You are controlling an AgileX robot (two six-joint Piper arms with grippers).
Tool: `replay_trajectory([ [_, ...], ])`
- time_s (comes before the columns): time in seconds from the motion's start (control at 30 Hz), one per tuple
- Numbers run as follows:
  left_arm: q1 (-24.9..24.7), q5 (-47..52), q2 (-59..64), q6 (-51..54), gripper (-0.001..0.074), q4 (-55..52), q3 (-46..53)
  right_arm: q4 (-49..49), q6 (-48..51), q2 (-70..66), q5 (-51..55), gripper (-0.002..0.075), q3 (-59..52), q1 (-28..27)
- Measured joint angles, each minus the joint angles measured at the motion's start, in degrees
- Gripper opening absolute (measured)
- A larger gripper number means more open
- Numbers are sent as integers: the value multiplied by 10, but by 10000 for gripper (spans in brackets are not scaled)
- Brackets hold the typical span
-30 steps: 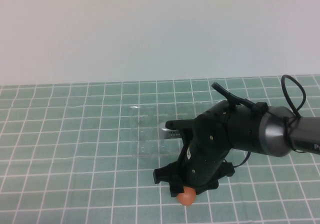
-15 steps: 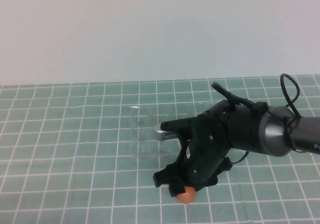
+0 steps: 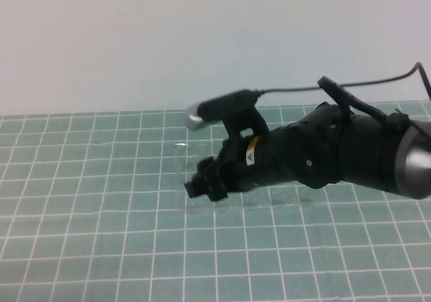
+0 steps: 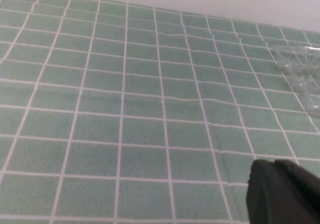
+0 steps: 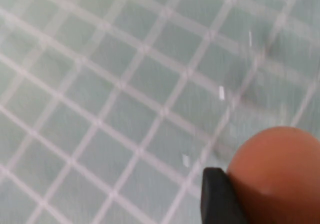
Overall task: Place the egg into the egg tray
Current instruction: Pick up the egg, then place the egg in the egg tray
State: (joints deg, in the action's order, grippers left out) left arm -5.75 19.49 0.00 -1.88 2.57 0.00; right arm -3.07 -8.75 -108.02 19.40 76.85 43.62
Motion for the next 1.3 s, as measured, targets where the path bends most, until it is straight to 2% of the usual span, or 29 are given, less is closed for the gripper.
replay_trajectory([
  [0.43,0,0,0,0,-1,0,0,0,29,5,-324,371,-31,0],
  [0.83,0,0,0,0,-1,0,0,0,37,-18,-362,371,-33,0],
  [1.07,0,0,0,0,-1,0,0,3,39,-94,-484,371,-34,0],
  [1.3,0,0,0,0,-1,0,0,100,39,-128,-560,371,-50,0],
])
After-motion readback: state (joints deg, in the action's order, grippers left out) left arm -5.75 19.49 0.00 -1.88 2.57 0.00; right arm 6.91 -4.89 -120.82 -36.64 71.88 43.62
